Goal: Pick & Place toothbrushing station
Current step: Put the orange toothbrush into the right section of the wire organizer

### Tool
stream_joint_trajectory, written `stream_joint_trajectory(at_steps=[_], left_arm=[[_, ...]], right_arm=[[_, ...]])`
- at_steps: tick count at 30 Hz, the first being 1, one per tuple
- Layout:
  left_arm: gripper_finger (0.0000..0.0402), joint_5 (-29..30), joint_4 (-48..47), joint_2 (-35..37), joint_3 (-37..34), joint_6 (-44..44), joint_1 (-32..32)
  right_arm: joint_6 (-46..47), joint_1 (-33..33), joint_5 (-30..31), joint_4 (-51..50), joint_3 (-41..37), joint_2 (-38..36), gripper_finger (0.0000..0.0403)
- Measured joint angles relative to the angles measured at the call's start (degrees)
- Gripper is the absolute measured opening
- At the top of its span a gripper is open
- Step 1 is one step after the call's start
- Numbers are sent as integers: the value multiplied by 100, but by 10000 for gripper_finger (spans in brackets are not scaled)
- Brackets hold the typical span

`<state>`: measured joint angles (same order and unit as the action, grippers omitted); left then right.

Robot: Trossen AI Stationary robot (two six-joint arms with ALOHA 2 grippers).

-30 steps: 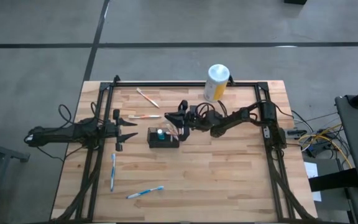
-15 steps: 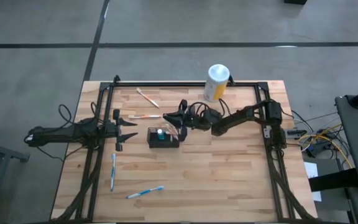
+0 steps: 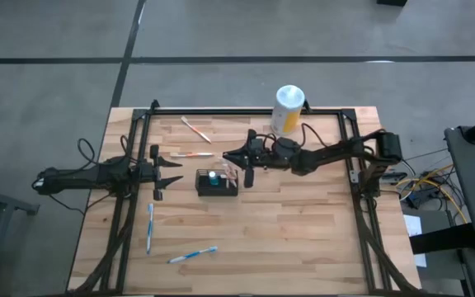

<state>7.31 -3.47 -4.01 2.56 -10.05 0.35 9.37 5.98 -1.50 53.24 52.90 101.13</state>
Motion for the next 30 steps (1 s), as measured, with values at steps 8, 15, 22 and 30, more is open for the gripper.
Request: stream_joint_trajectory(at_steps=[8, 15, 22, 30], left_arm=[[186, 0, -2, 0, 1, -2, 1], [186, 0, 1, 0, 1, 0, 1], [186, 0, -1, 0, 1, -2, 1], [186, 0, -2, 0, -1, 0, -1]], right_arm=[[-87, 4, 13, -1262, 7, -551, 13], [-344, 4, 11, -1706, 7, -733, 13], [-361, 4, 11, -2367, 7, -934, 13], [-360, -9, -47, -2746, 9, -1081, 13]])
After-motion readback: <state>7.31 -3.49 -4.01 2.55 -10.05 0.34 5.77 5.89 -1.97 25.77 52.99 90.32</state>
